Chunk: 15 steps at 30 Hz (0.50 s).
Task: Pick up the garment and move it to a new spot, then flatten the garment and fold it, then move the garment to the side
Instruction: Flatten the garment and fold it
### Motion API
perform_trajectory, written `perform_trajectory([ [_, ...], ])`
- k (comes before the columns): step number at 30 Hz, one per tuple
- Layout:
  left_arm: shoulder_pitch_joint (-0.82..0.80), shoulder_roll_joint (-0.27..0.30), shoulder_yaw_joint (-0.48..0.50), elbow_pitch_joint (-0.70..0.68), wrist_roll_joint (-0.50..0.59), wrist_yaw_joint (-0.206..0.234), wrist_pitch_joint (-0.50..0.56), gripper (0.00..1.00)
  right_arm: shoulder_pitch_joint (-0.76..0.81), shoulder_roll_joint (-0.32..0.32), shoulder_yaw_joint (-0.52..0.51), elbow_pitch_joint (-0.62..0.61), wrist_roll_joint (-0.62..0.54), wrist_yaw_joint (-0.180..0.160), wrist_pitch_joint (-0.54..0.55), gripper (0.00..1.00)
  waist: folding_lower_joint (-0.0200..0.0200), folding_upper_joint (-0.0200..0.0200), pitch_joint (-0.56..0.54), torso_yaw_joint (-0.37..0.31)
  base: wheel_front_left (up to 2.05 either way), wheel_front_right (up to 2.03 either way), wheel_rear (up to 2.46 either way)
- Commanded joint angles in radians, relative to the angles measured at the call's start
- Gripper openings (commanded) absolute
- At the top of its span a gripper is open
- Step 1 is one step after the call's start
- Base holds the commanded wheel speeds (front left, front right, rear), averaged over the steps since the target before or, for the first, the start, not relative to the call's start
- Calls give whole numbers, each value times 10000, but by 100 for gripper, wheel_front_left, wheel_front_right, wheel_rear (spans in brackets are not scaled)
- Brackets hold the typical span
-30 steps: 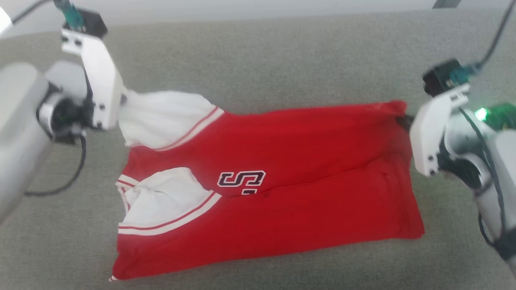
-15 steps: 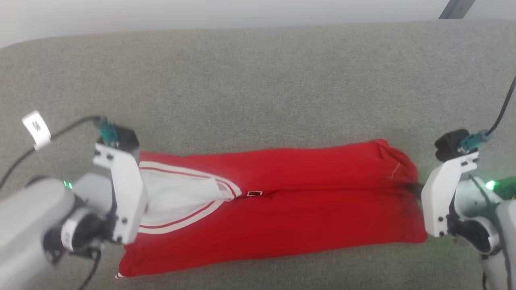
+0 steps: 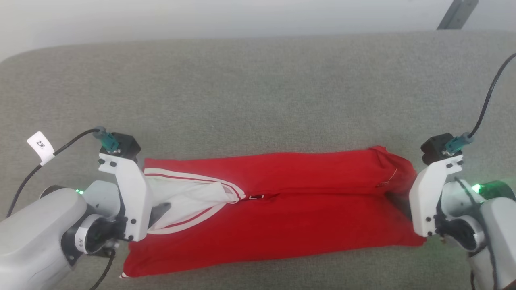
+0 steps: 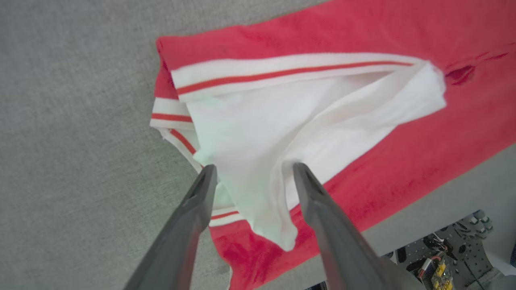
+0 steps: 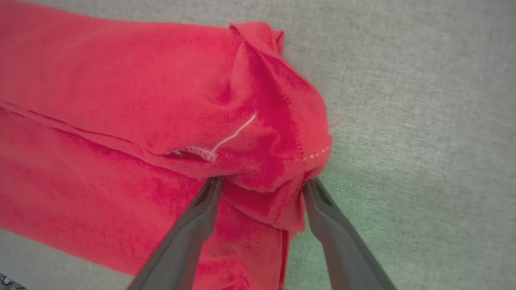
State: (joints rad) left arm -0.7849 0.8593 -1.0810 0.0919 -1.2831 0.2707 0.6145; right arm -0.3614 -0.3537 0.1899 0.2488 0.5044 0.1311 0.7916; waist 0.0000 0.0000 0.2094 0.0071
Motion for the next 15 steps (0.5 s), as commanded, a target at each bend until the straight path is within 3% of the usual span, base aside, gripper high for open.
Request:
perform_trajectory([
  [1, 125, -78, 108, 20, 116, -100, -273, 100, -111, -124, -21, -34, 63, -9, 33, 100, 0, 0, -161, 106, 0, 0, 0],
  [6, 322, -90, 275, -36, 343, -374, -1216, 100, -62, -261, -114, -154, 245, -7, 118, 100, 0, 0, -414, 300, 0, 0, 0],
  [13, 871, -203, 608, 0, 1066, -715, -3572, 100, 135, -433, -480, -142, 311, -7, 374, 100, 0, 0, -832, 723, 0, 0, 0],
  [15, 1160, -265, 785, 107, 1076, -628, -4316, 100, 206, -481, -585, -154, 292, -7, 491, 100, 0, 0, -933, 842, 0, 0, 0],
])
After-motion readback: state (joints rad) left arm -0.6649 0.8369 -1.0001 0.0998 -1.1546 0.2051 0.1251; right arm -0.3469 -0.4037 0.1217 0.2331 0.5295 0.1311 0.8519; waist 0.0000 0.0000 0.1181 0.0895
